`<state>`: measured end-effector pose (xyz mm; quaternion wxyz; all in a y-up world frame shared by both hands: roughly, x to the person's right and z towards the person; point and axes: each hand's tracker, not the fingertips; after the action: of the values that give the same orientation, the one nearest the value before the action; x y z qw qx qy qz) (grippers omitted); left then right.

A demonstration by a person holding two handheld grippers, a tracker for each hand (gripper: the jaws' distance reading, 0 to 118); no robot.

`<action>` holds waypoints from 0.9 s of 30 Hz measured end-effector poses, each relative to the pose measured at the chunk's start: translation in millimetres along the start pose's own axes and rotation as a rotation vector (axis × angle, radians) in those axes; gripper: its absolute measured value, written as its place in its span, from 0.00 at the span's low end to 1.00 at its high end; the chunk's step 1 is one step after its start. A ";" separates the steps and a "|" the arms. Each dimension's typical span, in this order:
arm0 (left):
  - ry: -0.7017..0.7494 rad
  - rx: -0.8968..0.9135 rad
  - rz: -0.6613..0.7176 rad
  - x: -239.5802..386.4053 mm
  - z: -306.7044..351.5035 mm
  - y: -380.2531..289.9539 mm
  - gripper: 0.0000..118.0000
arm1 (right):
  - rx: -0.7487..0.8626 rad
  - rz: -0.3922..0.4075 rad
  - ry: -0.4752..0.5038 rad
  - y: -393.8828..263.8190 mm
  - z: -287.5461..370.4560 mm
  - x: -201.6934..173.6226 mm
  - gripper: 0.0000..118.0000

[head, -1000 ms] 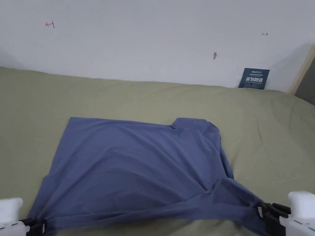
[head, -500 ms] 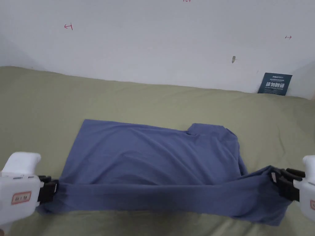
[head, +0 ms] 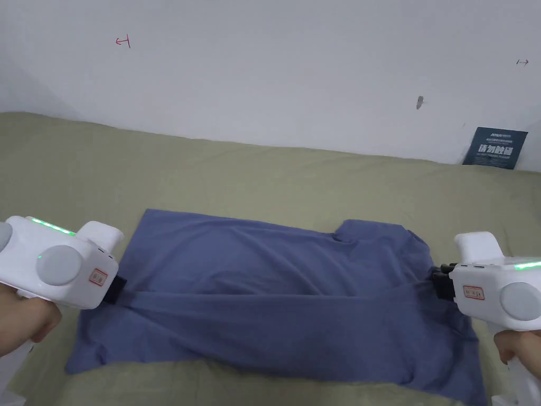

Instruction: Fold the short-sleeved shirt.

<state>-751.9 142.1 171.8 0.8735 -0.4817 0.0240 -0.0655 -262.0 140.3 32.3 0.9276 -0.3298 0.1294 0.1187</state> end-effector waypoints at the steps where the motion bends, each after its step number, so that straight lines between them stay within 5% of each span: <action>1: 0.003 -0.006 -0.006 0.8 -3.9 2.3 0.29 | -0.001 -0.025 0.008 -0.1 -3.8 0.2 0.74; 2: 0.004 -0.003 -0.006 1.0 -5.9 2.7 0.46 | -0.008 -0.063 0.041 -0.2 -6.6 2.1 0.81; 3: 0.014 0.004 -0.013 1.6 -8.2 4.0 0.54 | -0.033 -0.101 0.076 0.2 -9.2 6.1 0.76; 6: 0.048 0.001 -0.012 -4.8 -6.9 10.3 0.55 | -0.076 -0.147 0.042 4.2 -6.5 12.1 0.77; 12: 0.128 0.225 0.104 -27.5 75.9 6.7 0.56 | 0.181 -0.179 -0.002 15.7 85.0 12.6 0.78; 17: 0.193 0.429 0.202 14.9 156.7 -38.9 0.52 | 0.207 -0.199 -0.079 -0.3 178.8 -35.6 0.76; 18: 0.178 0.443 0.234 26.9 169.3 -53.2 0.40 | 0.194 -0.202 -0.103 -10.8 196.4 -50.9 0.70; 19: 0.173 0.453 0.278 39.1 178.1 -65.1 0.15 | 0.189 -0.199 -0.097 -18.6 201.5 -57.4 0.55; 20: 0.165 0.443 0.329 52.5 187.1 -79.2 0.00 | 0.189 -0.193 -0.086 -32.9 216.7 -70.0 0.15; 21: 0.129 0.437 0.358 63.5 195.0 -96.0 0.00 | 0.180 -0.195 -0.093 -47.4 229.8 -83.2 0.02; 25: 0.102 0.413 0.370 93.7 198.6 -153.0 0.00 | 0.126 -0.196 -0.082 -105.1 260.7 -117.3 0.01; 27: 0.132 0.389 0.354 103.0 198.0 -172.2 0.00 | 0.084 -0.180 -0.164 -126.9 264.4 -129.8 0.01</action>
<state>-644.9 203.1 425.4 0.9440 -0.2880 0.1516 0.0534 -302.2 197.0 345.4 0.9550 -0.2899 0.0277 0.0559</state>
